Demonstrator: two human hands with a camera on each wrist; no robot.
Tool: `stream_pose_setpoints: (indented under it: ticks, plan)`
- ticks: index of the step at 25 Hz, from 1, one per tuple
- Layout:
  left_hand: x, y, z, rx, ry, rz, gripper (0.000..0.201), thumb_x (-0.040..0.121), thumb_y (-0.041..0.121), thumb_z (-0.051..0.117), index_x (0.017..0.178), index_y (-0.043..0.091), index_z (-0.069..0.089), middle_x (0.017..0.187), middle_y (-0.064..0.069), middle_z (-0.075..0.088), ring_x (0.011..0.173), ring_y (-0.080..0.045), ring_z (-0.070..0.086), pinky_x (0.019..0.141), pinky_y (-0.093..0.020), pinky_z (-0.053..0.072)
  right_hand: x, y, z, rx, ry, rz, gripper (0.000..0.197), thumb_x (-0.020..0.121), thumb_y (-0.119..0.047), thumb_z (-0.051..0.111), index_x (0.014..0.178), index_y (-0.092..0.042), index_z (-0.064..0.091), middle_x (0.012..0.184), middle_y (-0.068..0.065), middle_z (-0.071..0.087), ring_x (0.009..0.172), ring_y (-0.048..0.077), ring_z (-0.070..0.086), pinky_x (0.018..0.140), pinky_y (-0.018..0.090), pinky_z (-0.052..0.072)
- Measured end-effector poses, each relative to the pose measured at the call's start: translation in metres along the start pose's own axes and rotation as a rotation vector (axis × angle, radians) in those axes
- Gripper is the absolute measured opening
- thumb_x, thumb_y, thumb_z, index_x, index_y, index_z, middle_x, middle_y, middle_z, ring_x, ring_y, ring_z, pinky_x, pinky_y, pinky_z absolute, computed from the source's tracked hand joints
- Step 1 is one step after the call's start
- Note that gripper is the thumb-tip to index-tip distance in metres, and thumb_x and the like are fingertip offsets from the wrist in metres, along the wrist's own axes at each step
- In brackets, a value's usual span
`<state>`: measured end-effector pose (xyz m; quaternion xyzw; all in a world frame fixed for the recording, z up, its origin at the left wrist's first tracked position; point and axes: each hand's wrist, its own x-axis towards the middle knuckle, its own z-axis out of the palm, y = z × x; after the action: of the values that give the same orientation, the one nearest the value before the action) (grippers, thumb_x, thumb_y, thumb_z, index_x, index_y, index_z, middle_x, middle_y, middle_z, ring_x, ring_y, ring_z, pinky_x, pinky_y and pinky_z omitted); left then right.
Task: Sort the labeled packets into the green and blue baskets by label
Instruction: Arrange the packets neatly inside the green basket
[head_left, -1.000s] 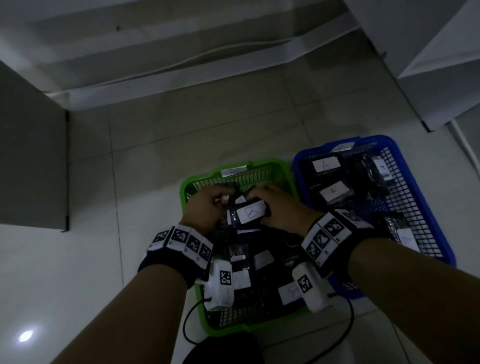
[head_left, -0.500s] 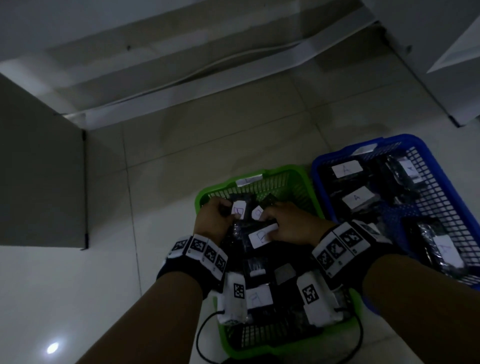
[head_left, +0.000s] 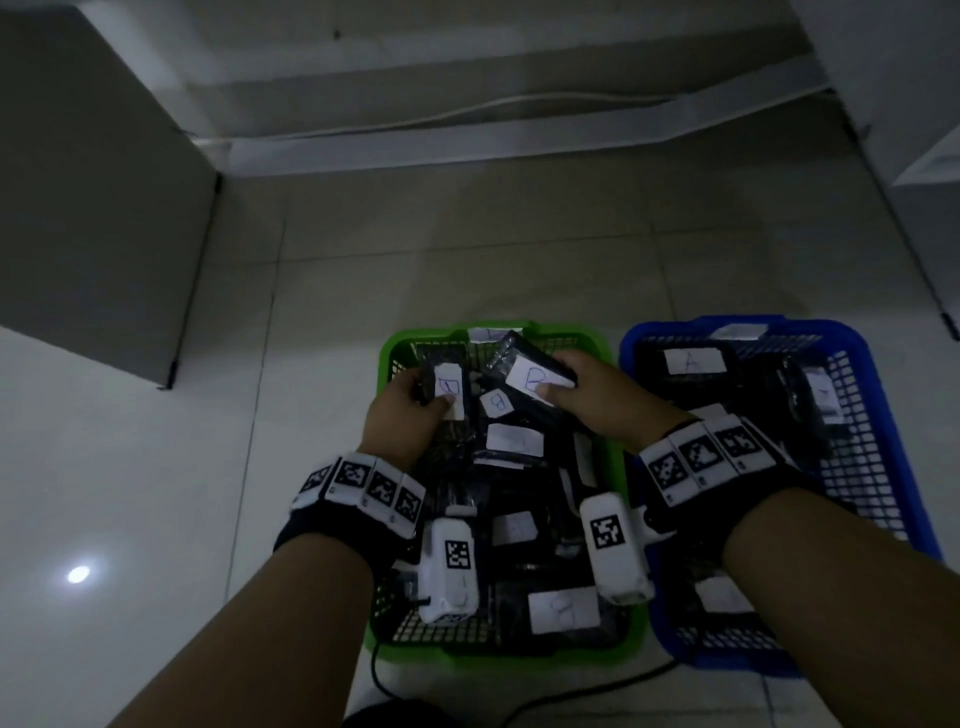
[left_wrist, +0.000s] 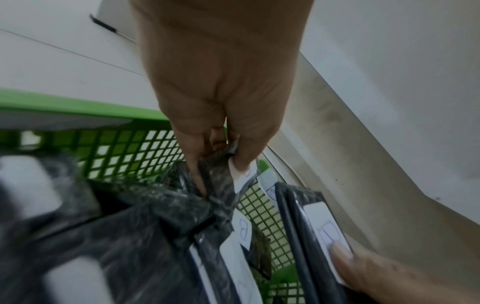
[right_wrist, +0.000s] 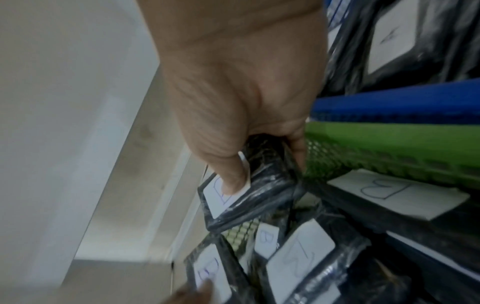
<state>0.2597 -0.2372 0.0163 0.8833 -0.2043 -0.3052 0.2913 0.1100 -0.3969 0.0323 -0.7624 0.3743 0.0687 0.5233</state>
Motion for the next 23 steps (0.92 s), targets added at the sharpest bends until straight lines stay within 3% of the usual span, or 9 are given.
stream_pose_setpoints:
  ticks: [4, 7, 11, 13, 15, 17, 20, 23]
  plan:
    - [-0.010, 0.001, 0.002, -0.083, 0.225, 0.008, 0.041, 0.091, 0.014, 0.050, 0.130, 0.021, 0.047, 0.117, -0.009, 0.065, 0.104, -0.030, 0.060, 0.084, -0.029, 0.042, 0.022, 0.004, 0.006, -0.268, -0.147, -0.106, 0.045, 0.090, -0.029, 0.061, 0.131, -0.015, 0.048, 0.130, 0.009, 0.050, 0.121, 0.027, 0.048, 0.099, 0.036, 0.041]
    - [-0.007, 0.000, -0.001, -0.044, 0.325, 0.132, 0.037, 0.090, 0.007, 0.045, 0.125, 0.019, 0.047, 0.117, -0.009, 0.065, 0.103, -0.031, 0.060, 0.079, -0.030, 0.044, 0.034, 0.002, 0.010, -0.493, -0.307, -0.183, 0.046, 0.091, -0.034, 0.059, 0.129, -0.012, 0.050, 0.133, 0.012, 0.047, 0.127, 0.030, 0.041, 0.104, 0.037, 0.036]
    - [0.000, -0.006, -0.002, -0.004, 0.341, 0.170, 0.035, 0.092, 0.009, 0.046, 0.125, 0.019, 0.049, 0.122, -0.008, 0.062, 0.108, -0.028, 0.058, 0.079, -0.025, 0.040, 0.026, 0.009, 0.015, -0.414, -0.329, -0.212, 0.040, 0.087, -0.033, 0.064, 0.122, -0.018, 0.050, 0.120, 0.009, 0.053, 0.107, 0.025, 0.055, 0.092, 0.040, 0.048]
    - [0.005, -0.009, 0.000, 0.003, 0.319, 0.186, 0.034, 0.092, 0.011, 0.046, 0.125, 0.018, 0.050, 0.122, -0.008, 0.062, 0.109, -0.027, 0.058, 0.081, -0.024, 0.039, 0.016, 0.015, 0.021, -0.314, -0.349, -0.202, 0.049, 0.085, -0.031, 0.067, 0.127, -0.023, 0.043, 0.125, 0.006, 0.048, 0.109, 0.023, 0.053, 0.095, 0.042, 0.048]
    - [0.010, -0.014, 0.003, 0.026, 0.288, 0.199, 0.032, 0.092, 0.010, 0.045, 0.122, 0.017, 0.053, 0.119, -0.008, 0.063, 0.107, -0.027, 0.058, 0.081, -0.024, 0.039, 0.008, 0.019, 0.024, -0.372, -0.399, -0.151, 0.054, 0.086, -0.033, 0.065, 0.132, -0.017, 0.041, 0.126, 0.007, 0.043, 0.113, 0.023, 0.050, 0.097, 0.038, 0.045]
    - [0.015, -0.017, 0.005, 0.027, 0.256, 0.232, 0.032, 0.090, 0.008, 0.044, 0.120, 0.017, 0.055, 0.116, -0.008, 0.064, 0.104, -0.027, 0.059, 0.080, -0.024, 0.039, 0.004, 0.016, 0.019, -0.427, -0.425, -0.121, 0.044, 0.087, -0.035, 0.064, 0.121, -0.010, 0.050, 0.115, 0.009, 0.047, 0.106, 0.024, 0.052, 0.087, 0.033, 0.047]
    - [0.019, -0.015, 0.003, -0.012, 0.292, 0.302, 0.040, 0.086, 0.001, 0.041, 0.121, 0.015, 0.055, 0.112, -0.012, 0.059, 0.102, -0.027, 0.056, 0.080, -0.024, 0.037, 0.004, 0.007, 0.007, -0.232, -0.204, -0.078, 0.022, 0.089, -0.027, 0.063, 0.100, -0.014, 0.050, 0.089, -0.001, 0.051, 0.086, 0.017, 0.054, 0.064, 0.025, 0.040]
    - [0.019, -0.016, -0.003, -0.032, 0.353, 0.301, 0.044, 0.081, 0.007, 0.038, 0.120, 0.014, 0.056, 0.110, -0.014, 0.051, 0.099, -0.027, 0.053, 0.083, -0.028, 0.040, 0.015, -0.001, 0.007, -0.153, 0.000, -0.060, 0.020, 0.087, -0.025, 0.065, 0.097, -0.018, 0.049, 0.082, -0.004, 0.051, 0.082, 0.017, 0.053, 0.063, 0.024, 0.038]
